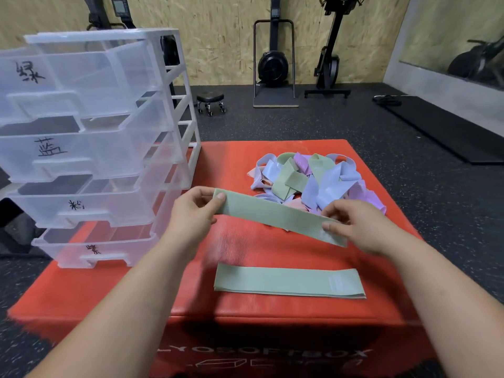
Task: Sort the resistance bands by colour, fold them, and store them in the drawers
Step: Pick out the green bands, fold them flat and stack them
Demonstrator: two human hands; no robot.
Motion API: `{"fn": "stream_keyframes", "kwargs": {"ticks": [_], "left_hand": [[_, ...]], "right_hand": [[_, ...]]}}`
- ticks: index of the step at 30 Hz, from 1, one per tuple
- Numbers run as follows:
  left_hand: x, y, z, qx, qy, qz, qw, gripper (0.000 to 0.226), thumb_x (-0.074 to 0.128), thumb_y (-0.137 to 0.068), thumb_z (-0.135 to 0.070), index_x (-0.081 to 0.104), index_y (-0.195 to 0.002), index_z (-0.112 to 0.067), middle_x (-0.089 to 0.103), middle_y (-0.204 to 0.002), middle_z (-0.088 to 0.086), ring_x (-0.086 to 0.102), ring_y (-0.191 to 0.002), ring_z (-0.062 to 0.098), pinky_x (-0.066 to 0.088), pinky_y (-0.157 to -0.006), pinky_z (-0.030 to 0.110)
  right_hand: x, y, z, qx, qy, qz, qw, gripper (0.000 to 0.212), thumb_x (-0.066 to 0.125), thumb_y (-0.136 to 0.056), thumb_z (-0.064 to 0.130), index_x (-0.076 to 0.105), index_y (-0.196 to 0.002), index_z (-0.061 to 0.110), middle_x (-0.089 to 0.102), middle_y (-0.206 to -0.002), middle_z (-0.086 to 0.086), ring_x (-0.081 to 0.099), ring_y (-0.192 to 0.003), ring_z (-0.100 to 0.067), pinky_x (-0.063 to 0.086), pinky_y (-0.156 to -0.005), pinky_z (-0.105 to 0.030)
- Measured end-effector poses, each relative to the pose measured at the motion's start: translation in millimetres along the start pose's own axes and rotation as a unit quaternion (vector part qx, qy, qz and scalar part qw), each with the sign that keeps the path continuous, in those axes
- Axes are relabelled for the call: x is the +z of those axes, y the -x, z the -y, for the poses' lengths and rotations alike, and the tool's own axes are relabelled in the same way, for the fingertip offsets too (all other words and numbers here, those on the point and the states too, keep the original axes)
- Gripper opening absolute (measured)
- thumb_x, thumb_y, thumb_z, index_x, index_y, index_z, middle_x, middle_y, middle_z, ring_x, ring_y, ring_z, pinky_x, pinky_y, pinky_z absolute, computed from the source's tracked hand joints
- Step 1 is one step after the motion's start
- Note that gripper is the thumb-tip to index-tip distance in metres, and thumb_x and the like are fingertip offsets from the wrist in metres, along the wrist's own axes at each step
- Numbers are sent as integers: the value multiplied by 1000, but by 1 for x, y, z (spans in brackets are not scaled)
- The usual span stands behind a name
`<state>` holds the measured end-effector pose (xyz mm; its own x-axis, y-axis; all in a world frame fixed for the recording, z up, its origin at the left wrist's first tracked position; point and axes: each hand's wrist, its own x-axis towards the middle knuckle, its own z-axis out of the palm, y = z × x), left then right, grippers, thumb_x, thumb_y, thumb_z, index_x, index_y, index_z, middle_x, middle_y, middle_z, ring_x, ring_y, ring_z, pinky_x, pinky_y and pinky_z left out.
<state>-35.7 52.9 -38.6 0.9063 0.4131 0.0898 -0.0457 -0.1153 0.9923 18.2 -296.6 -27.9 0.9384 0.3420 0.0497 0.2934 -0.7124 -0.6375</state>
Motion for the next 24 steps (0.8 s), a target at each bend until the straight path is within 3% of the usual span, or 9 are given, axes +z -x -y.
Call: {"fn": "stream_keyframes", "kwargs": {"ticks": [4, 8, 11, 14, 18, 20, 24], "left_hand": [[-13, 10, 7, -35, -45, 43, 997, 9, 79, -96, -18, 75, -90, -12, 71, -80, 3, 60, -70, 12, 52, -67, 30], [-21, 24, 7, -61, -85, 74, 992, 10, 81, -93, -15, 74, -91, -10, 67, -74, 1, 57, -66, 13, 49, -63, 28], [-26, 35, 8, -81, -112, 73, 988, 10, 81, -93, -15, 73, -87, -12, 64, -62, -5, 54, -61, 11, 44, -59, 26], [-32, 43, 11, -81, -152, 67, 983, 9, 80, -90, -12, 74, -84, -10, 64, -63, -3, 52, -60, 12, 41, -53, 24], [-33, 52, 18, -39, -245, 94, 964, 11, 83, -85, -18, 74, -91, -21, 71, -67, -6, 56, -57, 8, 43, -56, 26], [-31, 56, 21, -16, -298, 109, 948, 14, 83, -83, -23, 72, -90, -27, 72, -66, -9, 59, -60, 9, 45, -60, 28], [-28, 62, 25, 32, -405, 121, 906, 12, 79, -84, -29, 68, -87, -31, 71, -70, -10, 66, -70, 14, 50, -62, 30]], "right_hand": [[-11, 14, -6, 19, -26, -3, 999, 11, 81, -90, 27, 75, -95, 33, 74, -86, 3, 64, -74, -8, 52, -72, -25], [-15, 28, -7, 28, -105, 6, 994, 22, 79, -91, 14, 76, -110, 26, 72, -88, -9, 62, -74, -14, 53, -72, -27], [-16, 39, -14, 54, -161, 20, 985, 31, 76, -92, 6, 74, -119, 22, 74, -90, -14, 65, -75, -15, 58, -74, -35], [-15, 51, -18, 81, -198, 9, 977, 35, 74, -92, -3, 71, -124, 9, 71, -88, -12, 66, -69, -12, 58, -63, -21], [-8, 65, -22, 91, -172, -32, 980, 36, 74, -89, -8, 71, -122, 8, 68, -84, -10, 64, -61, -6, 55, -61, -18], [-4, 69, -25, 92, -136, -49, 985, 34, 76, -88, -6, 73, -117, 11, 70, -82, -6, 63, -62, -11, 55, -66, -23], [5, 75, -25, 74, -24, -88, 993, 28, 84, -82, 10, 76, -101, 28, 75, -83, 7, 70, -66, -14, 56, -76, -31]]}}
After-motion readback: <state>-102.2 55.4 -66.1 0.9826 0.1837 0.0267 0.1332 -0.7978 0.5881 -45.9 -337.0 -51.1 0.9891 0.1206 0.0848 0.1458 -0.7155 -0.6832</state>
